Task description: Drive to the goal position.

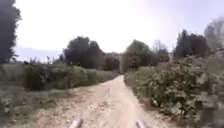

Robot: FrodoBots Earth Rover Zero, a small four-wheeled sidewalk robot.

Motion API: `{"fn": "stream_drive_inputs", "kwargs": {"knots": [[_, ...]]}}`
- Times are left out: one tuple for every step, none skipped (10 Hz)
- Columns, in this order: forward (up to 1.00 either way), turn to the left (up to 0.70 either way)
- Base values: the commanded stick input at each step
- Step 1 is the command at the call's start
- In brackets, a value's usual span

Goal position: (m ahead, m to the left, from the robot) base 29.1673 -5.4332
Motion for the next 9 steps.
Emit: {"fn": "stream_drive_inputs", "kwargs": {"knots": [[0.85, -0.19], [0.85, 0.0], [0.85, 0.0], [0.85, 0.0], [0.85, 0.0], [0.85, 0.0], [0.85, 0.0], [0.85, 0.0], [0.85, 0.0]]}}
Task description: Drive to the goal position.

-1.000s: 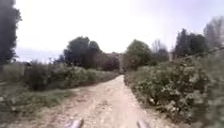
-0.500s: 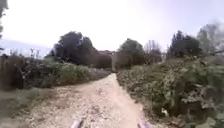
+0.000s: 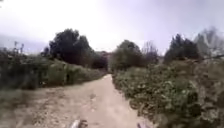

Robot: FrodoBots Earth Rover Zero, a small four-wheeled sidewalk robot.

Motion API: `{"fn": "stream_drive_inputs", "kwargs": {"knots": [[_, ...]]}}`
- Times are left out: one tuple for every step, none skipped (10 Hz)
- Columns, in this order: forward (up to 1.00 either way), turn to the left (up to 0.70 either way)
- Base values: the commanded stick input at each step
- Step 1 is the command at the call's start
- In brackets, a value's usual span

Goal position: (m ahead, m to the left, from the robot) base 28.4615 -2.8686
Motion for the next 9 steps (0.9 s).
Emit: {"fn": "stream_drive_inputs", "kwargs": {"knots": [[0.85, 0.0], [0.85, 0.0], [0.85, 0.0], [0.85, 0.0], [0.85, 0.0], [0.85, 0.0], [0.85, 0.0], [0.85, 0.0], [0.85, 0.0]]}}
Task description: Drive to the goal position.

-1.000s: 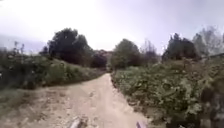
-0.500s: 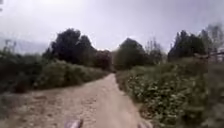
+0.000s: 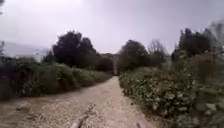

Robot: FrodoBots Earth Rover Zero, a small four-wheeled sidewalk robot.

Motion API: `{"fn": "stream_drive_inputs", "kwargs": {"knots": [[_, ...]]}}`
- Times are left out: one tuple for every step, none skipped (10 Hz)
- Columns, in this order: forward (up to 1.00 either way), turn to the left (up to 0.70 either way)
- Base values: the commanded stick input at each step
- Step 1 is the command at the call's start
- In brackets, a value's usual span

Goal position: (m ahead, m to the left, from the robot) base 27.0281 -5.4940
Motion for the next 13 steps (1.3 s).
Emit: {"fn": "stream_drive_inputs", "kwargs": {"knots": [[0.85, 0.0], [0.85, 0.0], [0.85, 0.0], [0.85, 0.0], [0.85, 0.0], [0.85, 0.0], [0.85, 0.0], [0.85, 0.0], [0.85, 0.0], [0.85, 0.0], [0.85, 0.0], [0.85, -0.14], [0.85, -0.32]]}}
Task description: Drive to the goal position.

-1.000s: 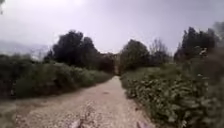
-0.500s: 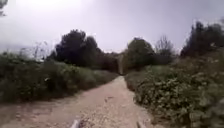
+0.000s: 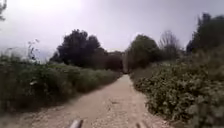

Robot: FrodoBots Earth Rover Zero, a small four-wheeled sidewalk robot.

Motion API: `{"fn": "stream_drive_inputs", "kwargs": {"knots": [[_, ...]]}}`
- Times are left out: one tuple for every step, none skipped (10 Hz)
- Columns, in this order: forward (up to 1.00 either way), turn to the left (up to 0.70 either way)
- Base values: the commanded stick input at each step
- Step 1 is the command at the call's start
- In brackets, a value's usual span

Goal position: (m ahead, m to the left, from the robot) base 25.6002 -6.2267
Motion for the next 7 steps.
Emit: {"fn": "stream_drive_inputs", "kwargs": {"knots": [[0.85, -0.24], [0.85, 0.0], [0.85, 0.0], [0.85, 0.0], [0.85, 0.0], [0.85, 0.0], [0.85, -0.07]]}}
